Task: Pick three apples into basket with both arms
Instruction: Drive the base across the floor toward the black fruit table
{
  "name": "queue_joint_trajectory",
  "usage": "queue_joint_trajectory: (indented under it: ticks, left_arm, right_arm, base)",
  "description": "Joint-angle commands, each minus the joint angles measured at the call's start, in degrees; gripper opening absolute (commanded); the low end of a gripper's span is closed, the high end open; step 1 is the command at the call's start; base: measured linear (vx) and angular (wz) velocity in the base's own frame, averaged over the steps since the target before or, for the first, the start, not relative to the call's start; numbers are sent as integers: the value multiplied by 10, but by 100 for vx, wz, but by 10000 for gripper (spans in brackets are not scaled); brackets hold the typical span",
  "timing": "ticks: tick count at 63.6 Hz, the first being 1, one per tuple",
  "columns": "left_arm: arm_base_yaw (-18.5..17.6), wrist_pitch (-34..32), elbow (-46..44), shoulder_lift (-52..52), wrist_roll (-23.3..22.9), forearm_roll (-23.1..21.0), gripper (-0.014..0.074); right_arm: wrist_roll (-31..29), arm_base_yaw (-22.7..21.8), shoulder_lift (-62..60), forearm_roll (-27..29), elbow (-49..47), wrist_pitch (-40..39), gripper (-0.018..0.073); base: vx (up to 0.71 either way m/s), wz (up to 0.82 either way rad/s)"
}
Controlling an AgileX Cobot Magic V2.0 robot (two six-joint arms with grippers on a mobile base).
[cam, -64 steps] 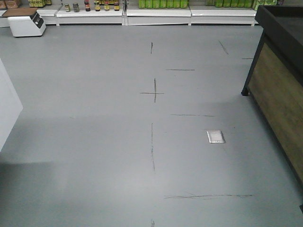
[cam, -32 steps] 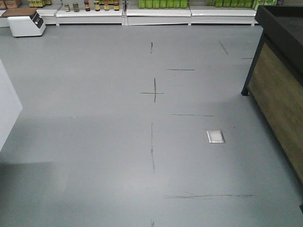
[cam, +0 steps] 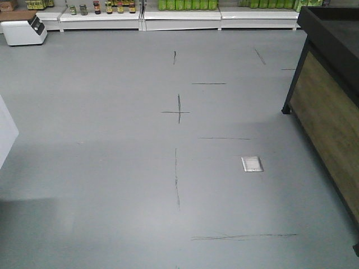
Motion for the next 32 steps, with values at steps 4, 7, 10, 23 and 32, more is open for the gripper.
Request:
queue_joint_trajectory:
  ticks: [4,7,10,23,32]
  left_arm:
    - [0,-44,13,-8,-4,-6,-6]
    - [0,-44,13,-8,-4,-6,-6]
    - [0,-44,13,-8,-4,-6,-6]
    - [0,-44,13,-8,-4,-6,-6]
    - [0,-44,13,-8,-4,-6,-6]
  right_arm:
    - [-5,-1,-6,-4,8,-45,-9]
    - [-5,-1,-6,-4,8,-45,-9]
    - [-5,-1,-6,-4,8,-45,-9]
    - [-5,-1,-6,-4,8,-45,-9]
    - [-5,-1,-6,-4,8,-45,-9]
  base:
    - [11,-4]
    - [11,-3]
    - [12,-1]
    - [13,8]
    - [15,13]
